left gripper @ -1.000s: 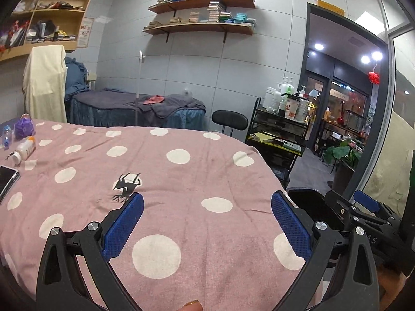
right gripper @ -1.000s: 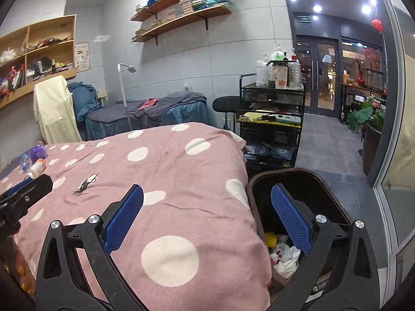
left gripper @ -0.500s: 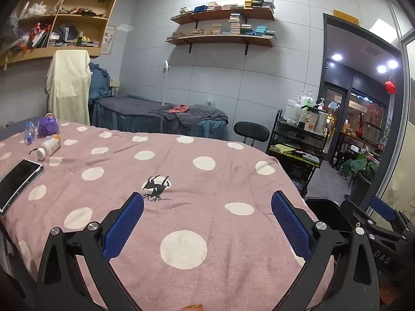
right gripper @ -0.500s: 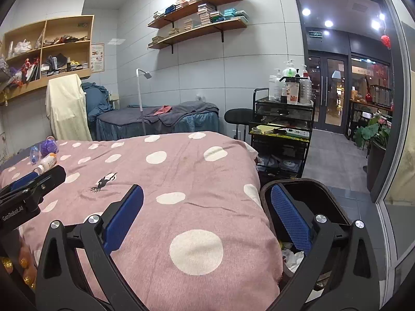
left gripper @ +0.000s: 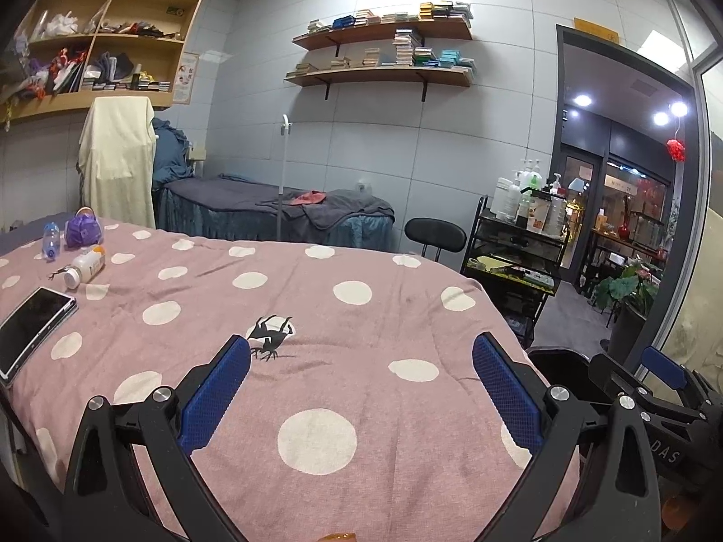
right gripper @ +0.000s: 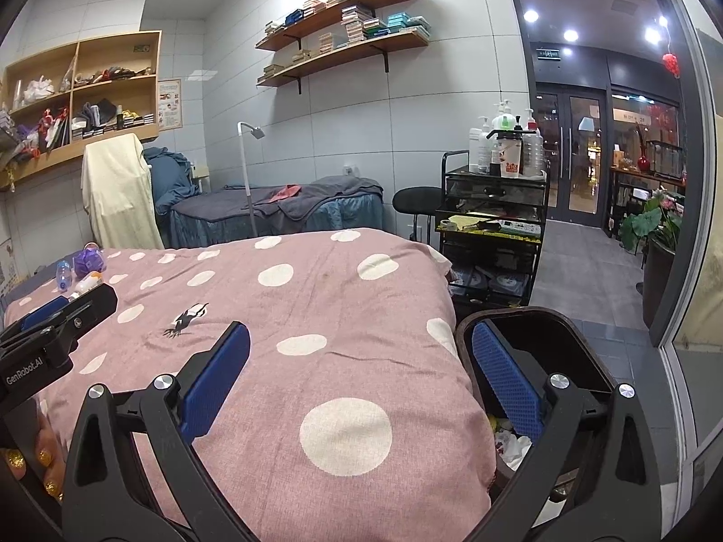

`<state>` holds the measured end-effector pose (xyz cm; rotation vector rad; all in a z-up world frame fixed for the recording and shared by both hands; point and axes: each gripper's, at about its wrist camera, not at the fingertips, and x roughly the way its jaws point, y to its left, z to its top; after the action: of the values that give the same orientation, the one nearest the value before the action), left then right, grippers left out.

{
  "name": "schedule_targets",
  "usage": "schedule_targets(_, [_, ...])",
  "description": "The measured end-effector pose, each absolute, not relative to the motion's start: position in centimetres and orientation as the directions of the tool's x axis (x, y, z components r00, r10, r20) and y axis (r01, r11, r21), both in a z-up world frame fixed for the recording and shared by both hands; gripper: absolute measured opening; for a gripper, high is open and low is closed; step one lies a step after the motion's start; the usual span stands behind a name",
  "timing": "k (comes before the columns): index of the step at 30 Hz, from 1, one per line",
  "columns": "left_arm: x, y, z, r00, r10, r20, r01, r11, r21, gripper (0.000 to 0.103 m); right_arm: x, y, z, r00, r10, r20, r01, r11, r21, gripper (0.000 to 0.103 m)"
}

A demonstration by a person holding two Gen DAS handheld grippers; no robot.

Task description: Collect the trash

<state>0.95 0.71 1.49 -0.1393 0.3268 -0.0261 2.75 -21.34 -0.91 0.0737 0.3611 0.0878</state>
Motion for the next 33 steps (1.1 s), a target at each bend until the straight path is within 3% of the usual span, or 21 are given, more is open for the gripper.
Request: schedule_targets(33, [0.48, 0.98, 1.03, 0.946, -0.035, -0.323, -0.013, 0.989, -0.144, 0.097, 3.12, -21.30, -1.21, 0.926, 0.105, -0.362, -0.072, 0.992, 0.103, 0.097])
